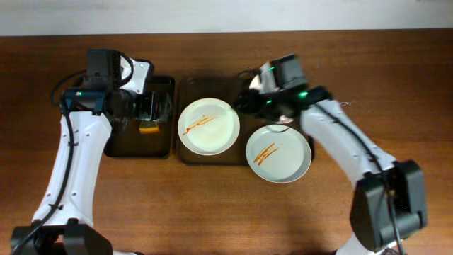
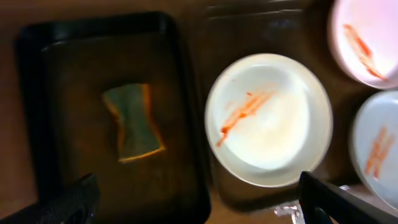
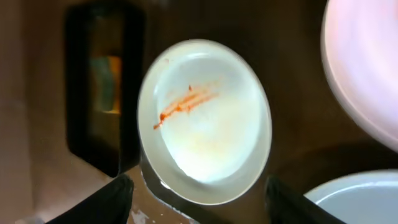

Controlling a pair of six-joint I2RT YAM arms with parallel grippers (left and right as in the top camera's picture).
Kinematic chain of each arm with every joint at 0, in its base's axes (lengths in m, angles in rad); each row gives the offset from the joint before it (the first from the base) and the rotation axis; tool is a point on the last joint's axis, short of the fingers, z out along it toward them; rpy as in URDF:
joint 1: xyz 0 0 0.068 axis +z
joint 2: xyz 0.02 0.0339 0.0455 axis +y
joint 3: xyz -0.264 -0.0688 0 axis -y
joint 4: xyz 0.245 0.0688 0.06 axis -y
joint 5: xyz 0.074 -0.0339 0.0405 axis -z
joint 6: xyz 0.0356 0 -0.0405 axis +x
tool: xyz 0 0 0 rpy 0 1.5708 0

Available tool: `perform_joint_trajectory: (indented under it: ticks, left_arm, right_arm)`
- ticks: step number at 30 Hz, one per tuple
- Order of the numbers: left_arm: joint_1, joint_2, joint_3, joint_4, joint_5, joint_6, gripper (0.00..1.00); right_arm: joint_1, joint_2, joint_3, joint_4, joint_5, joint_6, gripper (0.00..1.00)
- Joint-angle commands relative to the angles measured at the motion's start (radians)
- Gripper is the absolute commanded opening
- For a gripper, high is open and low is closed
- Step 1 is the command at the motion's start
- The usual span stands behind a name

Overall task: Clean dirty plates on tray and stack at the side
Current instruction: 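Reach left gripper to the sponge and right gripper to the front-left plate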

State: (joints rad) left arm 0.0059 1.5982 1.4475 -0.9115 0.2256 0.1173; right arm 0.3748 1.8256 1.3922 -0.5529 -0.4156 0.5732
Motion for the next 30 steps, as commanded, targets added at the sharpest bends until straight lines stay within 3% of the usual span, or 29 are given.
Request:
perform_joint_trajectory:
  ticks: [1,2,3,10,14,17,20,22,23,24,25,28,30]
  left_arm:
    - [-0.001,0.006,0.014,0.018,-0.154,-0.107,1.0]
    - [-0.001,0.006,0.014,0.025,-0.156,-0.107,0.99]
    - [-0.002,0.006,0.014,0.039,-0.156,-0.107,0.99]
    - [-0.002,0.006,0.014,0.039,-0.155,-0.107,0.99]
    - [-0.002,0.006,0.014,0.036,-0.155,-0.107,0.99]
    - [-0.002,0.006,0.012,0.028,-0.155,-0.106,1.0]
    - [-0.002,0.006,0.012,0.027,-0.155,-0.106,1.0]
    - [-0.002,0.006,0.012,0.027,-0.155,-0.106,1.0]
    - [-0.002,0.006,0.012,0.028,-0.155,-0.106,1.0]
    - [-0.002,0.006,0.012,0.029,-0.155,-0.106,1.0]
    - [-0.002,0.006,0.012,0.032,-0.155,-0.106,1.0]
    - [-0.002,0.006,0.012,0.035,-0.155,-0.102,1.0]
    - [-0.001,0.007,0.012,0.037,-0.161,-0.103,1.0]
  right_arm:
    - [0.109,0.051,0.01,-0.044,0.278,0.239,0.65]
    - [0.131,0.07,0.01,-0.06,0.298,0.264,0.58]
    - [0.154,0.1,0.01,-0.06,0.305,0.275,0.45]
    - [0.201,0.202,0.009,-0.098,0.324,0.299,0.25]
    - [0.206,0.24,0.009,-0.06,0.385,0.289,0.04]
    - [0.18,0.238,0.039,0.019,0.391,0.078,0.04]
    - [0.165,0.238,0.041,0.111,0.387,-0.27,0.05]
    - [0.165,0.238,0.041,0.151,0.387,-0.377,0.18]
    - [0.158,0.238,0.041,0.156,0.387,-0.394,0.35]
    - [0.145,0.238,0.041,0.142,0.365,-0.393,0.61]
    - [0.13,0.238,0.06,0.102,0.294,-0.374,0.74]
    - [0.082,0.238,0.18,-0.163,0.227,-0.166,0.77]
    - [0.085,0.248,0.177,-0.157,0.209,-0.145,0.6]
